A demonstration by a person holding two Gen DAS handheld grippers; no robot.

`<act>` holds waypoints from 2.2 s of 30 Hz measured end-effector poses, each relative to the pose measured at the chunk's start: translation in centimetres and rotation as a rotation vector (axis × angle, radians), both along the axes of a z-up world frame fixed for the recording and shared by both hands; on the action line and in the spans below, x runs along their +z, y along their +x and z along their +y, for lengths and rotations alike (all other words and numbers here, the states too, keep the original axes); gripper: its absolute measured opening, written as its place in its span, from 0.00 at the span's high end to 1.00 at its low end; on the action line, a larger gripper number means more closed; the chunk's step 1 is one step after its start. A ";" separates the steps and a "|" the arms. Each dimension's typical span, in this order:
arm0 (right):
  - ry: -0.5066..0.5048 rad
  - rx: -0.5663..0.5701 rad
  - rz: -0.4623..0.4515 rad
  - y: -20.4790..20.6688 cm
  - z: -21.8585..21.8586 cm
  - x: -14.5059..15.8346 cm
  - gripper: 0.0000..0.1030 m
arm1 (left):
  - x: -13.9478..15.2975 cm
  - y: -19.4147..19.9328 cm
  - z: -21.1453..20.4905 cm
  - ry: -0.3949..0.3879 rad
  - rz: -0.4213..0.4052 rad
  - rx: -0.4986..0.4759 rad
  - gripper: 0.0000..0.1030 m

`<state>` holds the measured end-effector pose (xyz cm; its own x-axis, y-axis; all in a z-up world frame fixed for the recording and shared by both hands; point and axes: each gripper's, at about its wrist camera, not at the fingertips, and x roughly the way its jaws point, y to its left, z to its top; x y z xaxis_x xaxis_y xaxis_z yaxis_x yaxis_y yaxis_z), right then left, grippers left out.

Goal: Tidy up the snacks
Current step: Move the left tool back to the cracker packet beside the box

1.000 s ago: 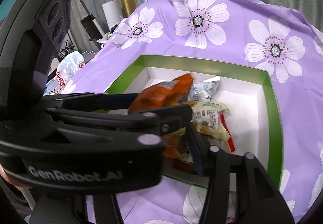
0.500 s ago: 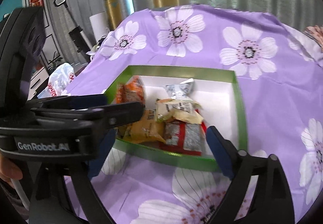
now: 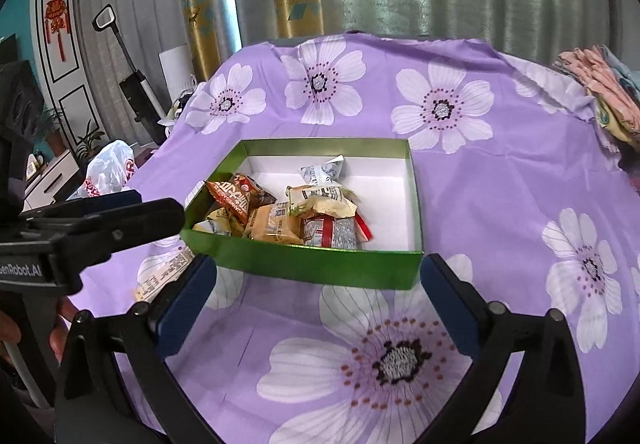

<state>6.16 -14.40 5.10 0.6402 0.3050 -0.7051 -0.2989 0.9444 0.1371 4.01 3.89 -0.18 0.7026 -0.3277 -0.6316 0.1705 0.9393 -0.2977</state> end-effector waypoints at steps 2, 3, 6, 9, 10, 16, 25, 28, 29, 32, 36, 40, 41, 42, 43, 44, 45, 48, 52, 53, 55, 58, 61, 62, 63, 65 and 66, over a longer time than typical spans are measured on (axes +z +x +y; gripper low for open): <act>0.001 0.004 -0.007 -0.9 -0.1 0.4 0.01 | 0.3 -0.8 0.2 -0.010 -0.006 0.004 0.02; 0.001 0.004 -0.009 -1.1 0.0 0.5 0.01 | 0.4 -1.2 0.4 -0.017 -0.007 0.006 0.02; 0.006 0.006 -0.016 -2.2 -0.1 0.9 0.01 | 0.5 -2.4 0.9 -0.032 -0.008 0.018 0.02; 0.006 0.011 -0.022 -3.1 0.0 1.3 0.01 | 0.3 -3.3 1.6 -0.055 0.008 0.029 0.02; 0.006 0.014 -0.024 -3.4 0.0 1.4 0.01 | 0.3 -3.5 1.7 -0.060 0.012 0.030 0.02; 0.001 0.032 -0.032 -4.9 0.6 2.0 0.01 | 0.2 -5.0 2.3 -0.061 0.010 0.042 0.02; -0.006 0.062 -0.043 -6.3 1.7 2.4 0.01 | 0.0 -6.2 3.2 -0.059 0.008 0.057 0.02; -0.013 0.071 -0.043 -6.5 2.2 2.4 0.01 | -0.3 -6.5 3.7 -0.065 0.012 0.061 0.02; -0.013 0.075 -0.042 -6.6 2.4 2.4 0.01 | -0.4 -6.6 3.8 -0.064 0.013 0.064 0.02; -0.015 0.080 -0.038 -6.7 2.7 2.3 0.01 | -0.7 -6.7 4.3 -0.071 0.021 0.071 0.02; -0.023 0.096 -0.030 -6.6 3.5 2.0 0.01 | -1.2 -6.7 4.9 -0.074 0.031 0.078 0.02; -0.027 0.107 -0.018 -6.5 4.2 1.6 0.01 | -1.8 -6.6 5.6 -0.076 0.043 0.087 0.02; -0.028 0.109 -0.016 -6.4 4.4 1.5 0.01 | -2.0 -6.6 5.8 -0.077 0.046 0.090 0.02; -0.030 0.113 -0.013 -6.4 4.5 1.3 0.01 | -2.2 -6.5 6.0 -0.078 0.050 0.093 0.02; -0.032 0.117 -0.008 -6.3 4.8 1.2 0.01 | -2.4 -6.4 6.3 -0.080 0.054 0.099 0.02; -0.033 0.120 -0.004 -6.3 5.0 1.0 0.01 | -2.7 -6.4 6.6 -0.082 0.059 0.104 0.02; -0.034 0.125 0.004 -6.2 5.3 0.8 0.01 | -2.9 -6.2 6.8 -0.083 0.064 0.108 0.02; -0.035 0.140 0.023 -6.0 6.0 0.0 0.01 | -3.8 -6.0 7.9 -0.082 0.082 0.136 0.02; -0.028 0.183 0.072 -5.7 7.4 -1.8 0.01 | -5.5 -5.5 9.5 -0.084 0.123 0.180 0.02; -0.024 0.195 0.084 -5.7 7.7 -2.2 0.01 | -6.0 -5.4 9.9 -0.083 0.135 0.189 0.02; -0.010 0.223 0.115 -5.5 8.6 -3.3 0.01 | -7.0 -5.0 10.4 -0.081 0.157 0.197 0.02; 0.023 0.263 0.152 -5.2 9.8 -4.7 0.01 | -8.7 -4.3 11.0 -0.067 0.192 0.200 0.02; 0.051 0.295 0.190 -4.8 10.9 -6.1 0.01 | -10.0 -3.4 11.2 -0.054 0.211 0.184 0.02; 0.059 0.302 0.199 -4.6 11.1 -6.4 0.01 | -10.3 -3.2 11.3 -0.050 0.212 0.179 0.02; 0.072 0.314 0.208 -4.4 11.5 -6.8 0.01 | -10.6 -2.9 11.4 -0.047 0.217 0.175 0.02; 0.086 0.330 0.228 -3.9 12.3 -7.8 0.01 | -11.1 -2.2 11.7 -0.054 0.223 0.157 0.02; 0.095 0.342 0.230 -3.8 12.7 -8.1 0.01 | -11.3 -2.0 11.8 -0.054 0.227 0.150 0.02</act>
<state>2.31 -1.68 -3.01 0.3205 0.5427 -0.7764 -0.5442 0.7763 0.3180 2.01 15.65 -11.53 0.5885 -0.2684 -0.7627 -0.0457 0.9308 -0.3628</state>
